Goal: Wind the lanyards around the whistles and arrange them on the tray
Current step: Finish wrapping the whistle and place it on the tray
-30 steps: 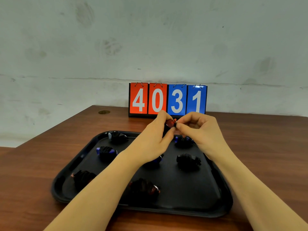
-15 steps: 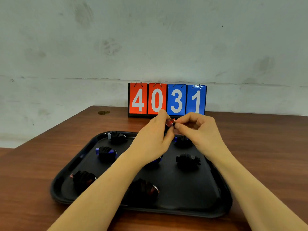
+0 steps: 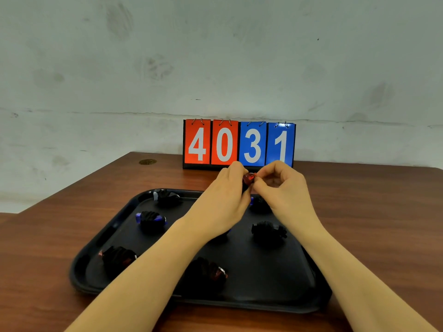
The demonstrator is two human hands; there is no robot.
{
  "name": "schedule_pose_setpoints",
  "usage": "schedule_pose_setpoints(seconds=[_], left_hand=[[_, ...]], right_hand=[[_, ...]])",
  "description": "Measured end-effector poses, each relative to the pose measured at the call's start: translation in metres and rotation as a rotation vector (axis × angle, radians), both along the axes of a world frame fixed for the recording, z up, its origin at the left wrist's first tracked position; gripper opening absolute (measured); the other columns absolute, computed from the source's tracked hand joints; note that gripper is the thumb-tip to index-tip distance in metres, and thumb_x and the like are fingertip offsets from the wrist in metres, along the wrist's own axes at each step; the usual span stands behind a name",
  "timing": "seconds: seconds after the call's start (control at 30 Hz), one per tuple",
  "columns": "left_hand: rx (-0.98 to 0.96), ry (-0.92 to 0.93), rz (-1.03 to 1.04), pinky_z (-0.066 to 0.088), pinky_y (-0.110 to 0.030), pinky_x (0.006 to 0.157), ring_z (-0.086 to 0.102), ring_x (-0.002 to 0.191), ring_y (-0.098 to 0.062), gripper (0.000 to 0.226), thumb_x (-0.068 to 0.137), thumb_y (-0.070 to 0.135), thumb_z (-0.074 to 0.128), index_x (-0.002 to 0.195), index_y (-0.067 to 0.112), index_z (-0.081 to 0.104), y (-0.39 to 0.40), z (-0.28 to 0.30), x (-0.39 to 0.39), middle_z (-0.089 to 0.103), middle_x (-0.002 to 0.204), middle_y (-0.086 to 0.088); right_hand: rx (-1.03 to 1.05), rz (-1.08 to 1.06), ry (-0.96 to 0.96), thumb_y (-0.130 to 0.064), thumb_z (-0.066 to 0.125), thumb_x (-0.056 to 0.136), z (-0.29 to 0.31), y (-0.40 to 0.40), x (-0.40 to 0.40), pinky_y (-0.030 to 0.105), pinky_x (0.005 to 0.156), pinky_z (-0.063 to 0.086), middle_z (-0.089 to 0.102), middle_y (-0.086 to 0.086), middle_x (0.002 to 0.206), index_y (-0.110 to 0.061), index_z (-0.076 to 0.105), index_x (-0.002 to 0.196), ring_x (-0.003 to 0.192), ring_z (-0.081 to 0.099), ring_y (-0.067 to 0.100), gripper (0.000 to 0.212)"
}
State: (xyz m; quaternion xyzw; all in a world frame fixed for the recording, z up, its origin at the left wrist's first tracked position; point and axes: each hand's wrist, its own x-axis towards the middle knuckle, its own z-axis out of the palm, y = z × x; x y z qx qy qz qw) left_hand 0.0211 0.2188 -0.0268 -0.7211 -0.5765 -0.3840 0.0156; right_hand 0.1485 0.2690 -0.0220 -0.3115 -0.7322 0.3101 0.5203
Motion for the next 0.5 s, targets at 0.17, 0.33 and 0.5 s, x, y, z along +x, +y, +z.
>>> schedule_pose_setpoints(seconds=[0.17,0.33,0.5], left_hand=[[0.014,-0.074,-0.031,0.041,-0.008,0.066,0.050,0.090,-0.007,0.026,0.092,0.022,0.052,0.112,0.016,0.036,0.0000,-0.0028,-0.0013,0.050,0.112,0.000],[0.141,-0.014,0.000,0.040,-0.003,0.082,0.039,0.096,0.000,0.030,0.090,0.015,0.055,0.115,0.009,0.040,0.0014,-0.0023,-0.0031,0.037,0.118,-0.002],[0.204,0.042,0.065,0.034,0.001,0.074,0.041,0.099,0.003,0.033,0.089,0.024,0.057,0.120,0.013,0.050,0.0022,0.0001,-0.0092,0.045,0.120,0.002]], right_hand=[[0.030,0.072,0.013,-0.006,0.061,0.083,0.0012,-0.0021,-0.0003,0.017,0.074,0.054,0.067,-0.009,0.080,-0.030,0.062,0.079,0.081,0.064,0.005,0.025],[0.043,0.073,0.051,-0.006,0.061,0.083,0.0024,-0.0008,-0.0004,0.013,0.063,0.049,0.062,-0.006,0.068,-0.020,0.060,0.072,0.064,0.057,0.003,0.017],[0.081,0.100,0.017,-0.007,0.061,0.085,0.0042,-0.0002,0.0033,0.018,0.063,0.051,0.062,-0.001,0.071,-0.023,0.053,0.069,0.068,0.057,0.005,0.024]])
